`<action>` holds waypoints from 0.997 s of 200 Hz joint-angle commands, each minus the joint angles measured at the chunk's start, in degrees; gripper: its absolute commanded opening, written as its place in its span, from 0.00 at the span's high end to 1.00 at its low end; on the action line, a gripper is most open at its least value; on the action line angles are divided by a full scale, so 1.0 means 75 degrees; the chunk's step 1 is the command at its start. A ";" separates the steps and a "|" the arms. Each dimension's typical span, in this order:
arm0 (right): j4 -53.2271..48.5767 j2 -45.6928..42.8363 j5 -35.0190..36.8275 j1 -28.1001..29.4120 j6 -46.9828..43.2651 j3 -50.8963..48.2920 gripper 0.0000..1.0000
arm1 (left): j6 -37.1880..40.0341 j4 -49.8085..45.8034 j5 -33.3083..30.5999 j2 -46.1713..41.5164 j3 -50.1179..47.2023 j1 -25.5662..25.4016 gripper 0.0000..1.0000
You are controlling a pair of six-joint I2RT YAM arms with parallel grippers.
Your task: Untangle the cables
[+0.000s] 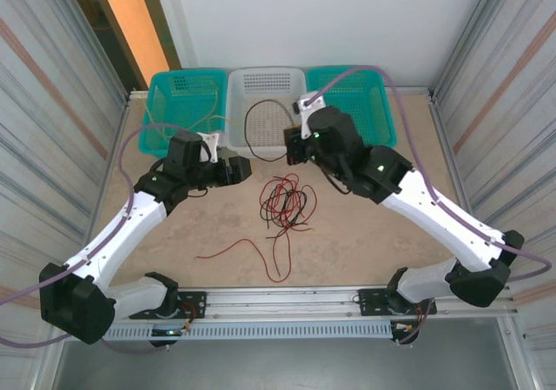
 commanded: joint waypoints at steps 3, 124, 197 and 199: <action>-0.0214 -0.0215 0.0165 -0.0983 0.0284 0.0605 1.00 | 0.0027 -0.0006 0.0194 -0.0160 -0.0357 0.0014 0.32; -0.1616 0.4371 -0.2534 -0.5878 0.1791 0.3765 0.95 | 0.0661 -0.1933 -0.0062 -0.1288 -0.1126 -0.0515 0.34; -0.1597 0.4002 -0.2396 -0.5854 0.1713 0.2725 0.45 | 0.0944 -0.2467 -0.0190 -0.1150 -0.1323 -0.1259 0.34; -0.1580 0.3940 -0.2392 -0.5831 0.1703 0.2646 0.45 | 0.0946 -0.2476 -0.0187 -0.1125 -0.1331 -0.1271 0.34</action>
